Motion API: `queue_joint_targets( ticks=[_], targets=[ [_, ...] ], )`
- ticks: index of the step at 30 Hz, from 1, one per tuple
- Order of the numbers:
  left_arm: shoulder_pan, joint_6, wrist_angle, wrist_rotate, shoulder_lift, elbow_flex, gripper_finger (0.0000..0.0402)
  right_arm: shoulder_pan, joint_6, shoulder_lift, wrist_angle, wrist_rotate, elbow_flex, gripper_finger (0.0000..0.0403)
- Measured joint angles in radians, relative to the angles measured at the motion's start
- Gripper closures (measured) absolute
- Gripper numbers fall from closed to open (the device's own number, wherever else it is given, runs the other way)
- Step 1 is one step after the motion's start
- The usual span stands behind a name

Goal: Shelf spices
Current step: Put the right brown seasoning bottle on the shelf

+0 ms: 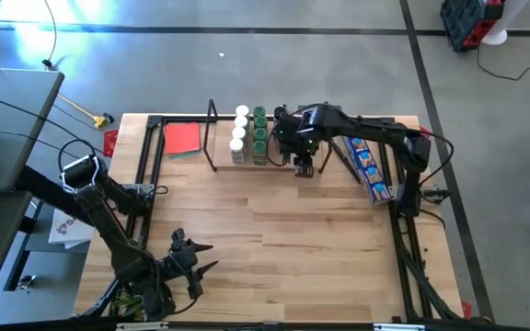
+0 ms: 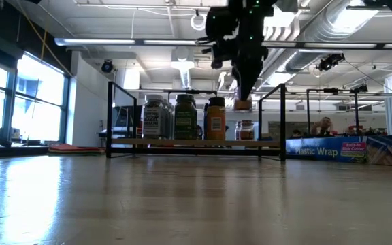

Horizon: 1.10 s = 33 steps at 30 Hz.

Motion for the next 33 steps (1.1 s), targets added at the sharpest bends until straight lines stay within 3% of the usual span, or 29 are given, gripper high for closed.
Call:
queue_joint_targets(
  ticks=[16, 33],
  targets=[
    [0.007, 0.011, -0.004, 0.031, -0.033, 0.000, 0.0200, -0.116, -0.045, 0.070, 0.025, 0.004, -0.002, 0.0235],
    [0.007, 0.011, -0.003, 0.045, -0.033, 0.000, 0.0200, -0.133, -0.045, 0.068, 0.125, 0.005, -0.144, 0.0233]
  ],
)
